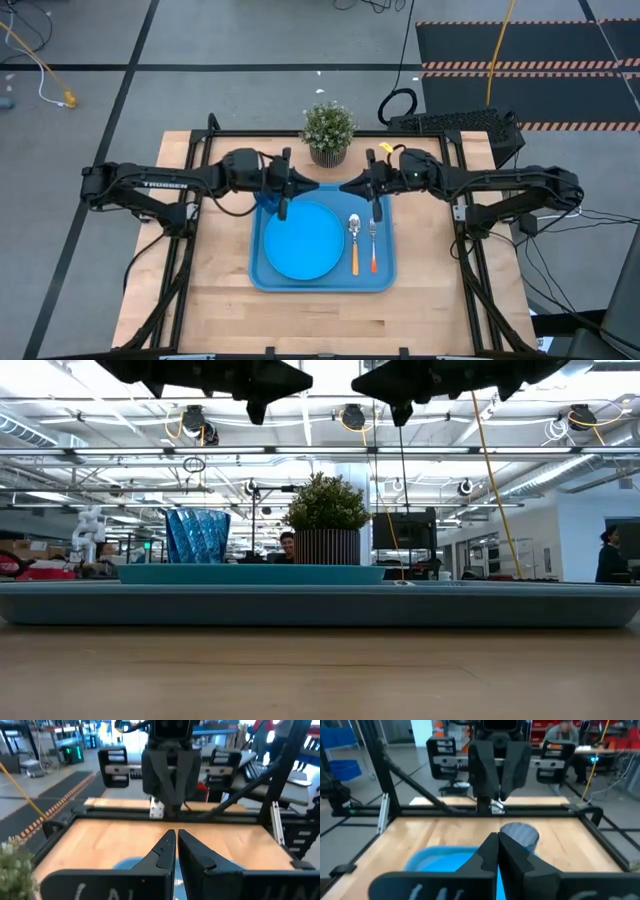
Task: Pick and place plate/cup/fork/spoon on tray
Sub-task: Return to Home Position
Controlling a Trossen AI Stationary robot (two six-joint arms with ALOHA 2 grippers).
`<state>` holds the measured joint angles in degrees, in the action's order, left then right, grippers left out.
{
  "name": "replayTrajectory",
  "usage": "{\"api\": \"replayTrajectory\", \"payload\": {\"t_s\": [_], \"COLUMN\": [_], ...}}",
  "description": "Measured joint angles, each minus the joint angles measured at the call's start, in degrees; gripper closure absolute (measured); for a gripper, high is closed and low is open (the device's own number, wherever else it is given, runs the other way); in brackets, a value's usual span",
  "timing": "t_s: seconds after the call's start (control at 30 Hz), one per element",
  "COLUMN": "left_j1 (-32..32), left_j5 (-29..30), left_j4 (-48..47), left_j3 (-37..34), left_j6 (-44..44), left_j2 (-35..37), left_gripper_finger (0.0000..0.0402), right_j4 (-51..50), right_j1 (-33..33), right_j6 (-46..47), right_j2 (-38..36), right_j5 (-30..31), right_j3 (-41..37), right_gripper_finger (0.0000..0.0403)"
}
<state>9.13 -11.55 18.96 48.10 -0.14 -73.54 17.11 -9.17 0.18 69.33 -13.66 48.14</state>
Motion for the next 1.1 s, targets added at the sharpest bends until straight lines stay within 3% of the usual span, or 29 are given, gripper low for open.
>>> {"api": "replayTrajectory", "payload": {"t_s": [0.27, 0.7, 1.1], "left_j1": [-0.27, -1.64, -1.68], "left_j5": [0.02, 0.00, -0.09], "left_j4": [4.15, 8.02, 8.22], "left_j3": [0.00, 0.00, 0.00], "left_j6": [2.00, -0.98, -0.15], "left_j2": [0.02, -5.66, -5.57], "left_gripper_finger": [0.0380, 0.0381, 0.0381], "right_j4": [6.90, 14.95, 14.65], "right_j1": [-0.15, -0.13, -0.11], "right_j6": [0.18, 3.35, 3.66], "right_j2": [0.08, 7.23, 7.44], "right_j5": [-0.14, -3.75, -4.60], "right_j3": [0.02, 0.04, 0.04], "right_gripper_finger": [0.0395, 0.0402, 0.0403]}}
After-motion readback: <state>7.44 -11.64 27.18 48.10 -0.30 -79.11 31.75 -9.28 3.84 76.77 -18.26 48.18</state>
